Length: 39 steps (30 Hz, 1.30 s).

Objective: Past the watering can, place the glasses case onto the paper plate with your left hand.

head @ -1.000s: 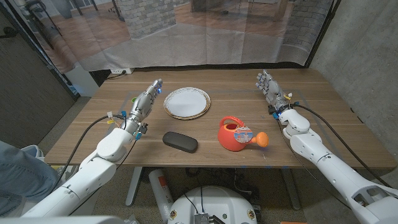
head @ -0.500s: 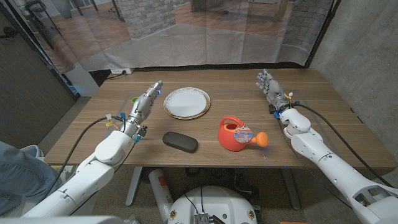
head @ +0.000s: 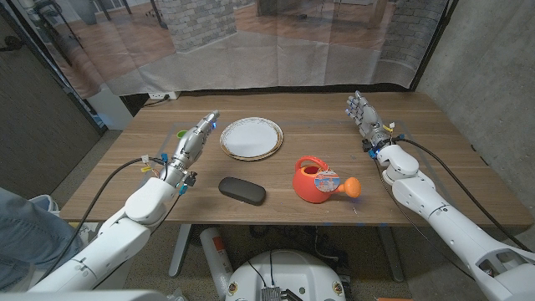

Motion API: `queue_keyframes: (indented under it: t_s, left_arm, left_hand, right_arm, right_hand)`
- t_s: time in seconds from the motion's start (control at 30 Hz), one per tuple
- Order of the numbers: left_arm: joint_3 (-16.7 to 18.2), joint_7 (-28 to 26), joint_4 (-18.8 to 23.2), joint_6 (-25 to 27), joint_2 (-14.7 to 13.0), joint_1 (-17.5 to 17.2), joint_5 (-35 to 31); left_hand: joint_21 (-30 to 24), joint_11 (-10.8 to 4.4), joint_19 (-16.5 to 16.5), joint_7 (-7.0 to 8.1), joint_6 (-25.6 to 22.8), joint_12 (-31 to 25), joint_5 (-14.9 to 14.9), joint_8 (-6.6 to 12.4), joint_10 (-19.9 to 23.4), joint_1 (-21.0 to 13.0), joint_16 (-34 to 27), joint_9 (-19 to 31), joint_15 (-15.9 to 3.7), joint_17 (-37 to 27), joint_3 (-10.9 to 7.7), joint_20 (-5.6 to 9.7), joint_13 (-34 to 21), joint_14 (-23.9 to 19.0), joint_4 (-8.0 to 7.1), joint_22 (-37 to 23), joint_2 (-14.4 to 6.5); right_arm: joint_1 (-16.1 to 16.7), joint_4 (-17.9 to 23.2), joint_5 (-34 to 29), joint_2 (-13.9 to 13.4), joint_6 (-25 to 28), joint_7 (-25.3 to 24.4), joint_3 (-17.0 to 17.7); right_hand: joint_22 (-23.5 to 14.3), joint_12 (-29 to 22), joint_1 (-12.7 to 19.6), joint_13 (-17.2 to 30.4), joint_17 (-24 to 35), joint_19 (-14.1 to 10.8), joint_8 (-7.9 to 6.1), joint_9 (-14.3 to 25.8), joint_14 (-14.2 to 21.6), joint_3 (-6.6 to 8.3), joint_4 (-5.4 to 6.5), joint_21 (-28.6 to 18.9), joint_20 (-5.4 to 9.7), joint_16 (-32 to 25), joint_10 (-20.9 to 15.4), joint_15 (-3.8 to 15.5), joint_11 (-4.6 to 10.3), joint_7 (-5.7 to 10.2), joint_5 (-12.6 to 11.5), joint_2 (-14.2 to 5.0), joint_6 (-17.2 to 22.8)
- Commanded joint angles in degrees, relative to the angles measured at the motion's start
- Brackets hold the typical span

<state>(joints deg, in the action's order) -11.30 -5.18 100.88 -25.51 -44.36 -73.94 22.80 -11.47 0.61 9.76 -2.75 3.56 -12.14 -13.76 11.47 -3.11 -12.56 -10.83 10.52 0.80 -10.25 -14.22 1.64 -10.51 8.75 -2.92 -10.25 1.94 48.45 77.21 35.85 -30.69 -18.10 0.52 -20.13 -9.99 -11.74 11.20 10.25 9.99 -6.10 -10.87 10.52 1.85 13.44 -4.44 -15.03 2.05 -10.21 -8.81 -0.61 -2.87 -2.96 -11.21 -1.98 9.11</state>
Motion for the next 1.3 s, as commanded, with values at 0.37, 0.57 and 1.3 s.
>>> queue_keyframes:
  t_s: [0.37, 0.57, 1.3]
  left_arm:
    - [2.9, -2.6, 2.9, -0.4, -1.3, -4.4, -5.1]
    - [3.5, -3.6, 3.6, -0.1, -1.3, -5.2, -7.4]
    - [4.8, -7.8, 0.8, -5.7, 0.9, -5.5, -19.6]
  left_hand:
    - [-0.2, -0.49, 2.7, 0.14, -0.3, -0.1, 0.0, 0.32, 0.1, -1.4, -0.1, 0.1, -0.07, -0.2, 0.10, -0.38, -0.3, -0.2, 0.27, -0.2, -0.1]
    - [-0.2, -0.74, 2.7, 0.27, -0.4, -0.1, 0.0, 0.33, 0.1, -1.7, -0.1, 0.2, -0.16, -0.2, 0.04, -0.49, -0.3, -0.2, 0.47, -0.2, -0.2]
    - [-0.6, -1.52, 1.2, 1.33, -3.3, -0.7, -0.4, 1.05, 2.5, -3.4, -0.7, 0.2, -1.29, -0.2, -0.03, -0.52, -0.3, -2.6, 1.40, -0.2, -0.3]
  right_arm:
    - [-1.1, -1.6, -0.4, 1.3, -1.3, 0.2, -0.5]
    - [-1.3, -1.9, -0.5, 1.5, -1.4, 0.4, -0.7]
    - [-0.7, -0.5, -1.4, 1.4, -1.1, -0.7, -1.0]
  right_hand:
    - [-0.2, -0.3, 0.3, 0.2, 0.3, -0.7, -0.33, 0.3, 0.6, 0.10, -0.18, 0.3, 0.85, -0.4, -0.5, -0.13, -0.01, 0.03, 0.2, -0.23, 0.8]
    - [-0.3, -0.3, 0.3, 0.2, 0.3, -0.7, -0.33, 0.3, 0.6, 0.08, -0.19, 0.4, 0.81, -0.4, -0.5, -0.11, -0.02, 0.05, 0.2, -0.27, 0.8]
    - [-0.3, -0.3, 0.3, 0.2, 0.3, -0.8, -0.32, 0.3, 0.7, 0.01, -0.27, 0.8, 0.81, -0.4, -0.6, -0.10, -0.01, 0.11, 0.2, -0.31, 0.8]
